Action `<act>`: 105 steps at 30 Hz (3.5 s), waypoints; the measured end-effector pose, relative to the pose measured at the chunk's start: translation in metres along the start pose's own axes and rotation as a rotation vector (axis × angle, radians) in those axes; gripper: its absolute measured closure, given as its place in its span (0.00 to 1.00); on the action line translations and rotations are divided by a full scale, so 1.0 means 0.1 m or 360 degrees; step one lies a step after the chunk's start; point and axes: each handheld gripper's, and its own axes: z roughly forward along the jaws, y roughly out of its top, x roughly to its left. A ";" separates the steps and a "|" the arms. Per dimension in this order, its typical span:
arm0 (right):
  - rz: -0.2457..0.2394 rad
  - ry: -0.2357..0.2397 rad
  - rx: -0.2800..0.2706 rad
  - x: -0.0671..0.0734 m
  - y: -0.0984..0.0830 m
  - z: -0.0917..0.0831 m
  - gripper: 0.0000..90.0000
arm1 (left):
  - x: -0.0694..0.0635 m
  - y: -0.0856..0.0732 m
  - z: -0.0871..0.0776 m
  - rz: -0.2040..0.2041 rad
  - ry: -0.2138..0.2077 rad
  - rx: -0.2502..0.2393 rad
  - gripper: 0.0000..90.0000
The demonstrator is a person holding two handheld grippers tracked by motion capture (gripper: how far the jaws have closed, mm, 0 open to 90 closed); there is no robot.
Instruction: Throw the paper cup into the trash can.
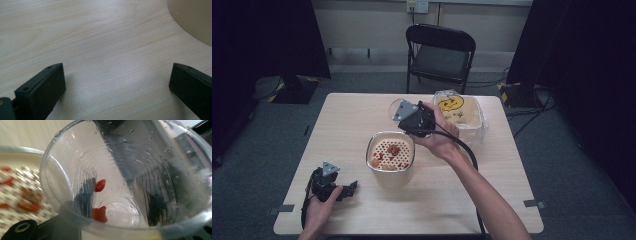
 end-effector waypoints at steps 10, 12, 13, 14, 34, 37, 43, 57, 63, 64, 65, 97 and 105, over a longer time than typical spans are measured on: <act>0.0627 0.0347 -0.0263 -0.40 -0.10 -0.15 0.58 | 0.00 0.00 0.00 0.0000 0.0004 0.0000 0.00; 0.0718 0.0387 -0.0314 -0.48 -0.14 -0.17 0.58 | 0.00 0.00 0.00 0.0000 0.0004 0.0000 0.00; 0.0753 0.0397 -0.0330 -0.52 -0.16 -0.18 0.58 | 0.00 0.00 0.00 0.0000 0.0004 0.0000 0.00; 0.0753 0.0397 -0.0330 -0.52 -0.16 -0.18 0.58 | 0.00 0.00 0.00 0.0000 0.0004 0.0000 0.00; 0.1059 0.0101 -0.0288 -1.21 -0.73 -0.39 0.57 | 0.00 0.00 0.00 -0.0001 0.0004 0.0000 0.00; 0.1083 0.0073 -0.0250 -1.27 -0.80 -0.35 0.57 | 0.00 0.00 0.00 -0.0001 0.0004 0.0001 0.00; 0.1198 0.0034 -0.0215 -1.39 -0.95 -0.24 0.53 | 0.00 0.00 0.00 -0.0001 0.0004 0.0000 0.00; 0.1265 -0.0108 -0.0039 -1.48 -1.15 0.03 0.21 | 0.00 0.00 0.00 -0.0001 0.0004 0.0000 0.00; 0.1273 -0.0113 -0.0034 -1.47 -1.19 0.01 0.16 | 0.00 0.00 0.00 0.0001 -0.0002 0.0002 0.00; 0.1273 -0.0113 -0.0034 -1.47 -1.19 0.01 0.16 | 0.00 0.00 0.00 0.0001 -0.0002 0.0002 0.00; 0.1270 -0.0100 -0.0044 -1.47 -1.20 -0.01 0.17 | 0.00 0.00 0.00 0.0000 0.0004 0.0000 0.00; 0.1160 0.0072 -0.0106 -0.29 -1.80 -0.91 0.18 | 0.00 0.00 0.00 0.0000 0.0002 0.0000 0.00; 0.1190 0.0082 0.0020 0.20 -2.28 -0.89 0.18 | 0.00 0.00 0.00 0.0000 0.0003 0.0000 0.00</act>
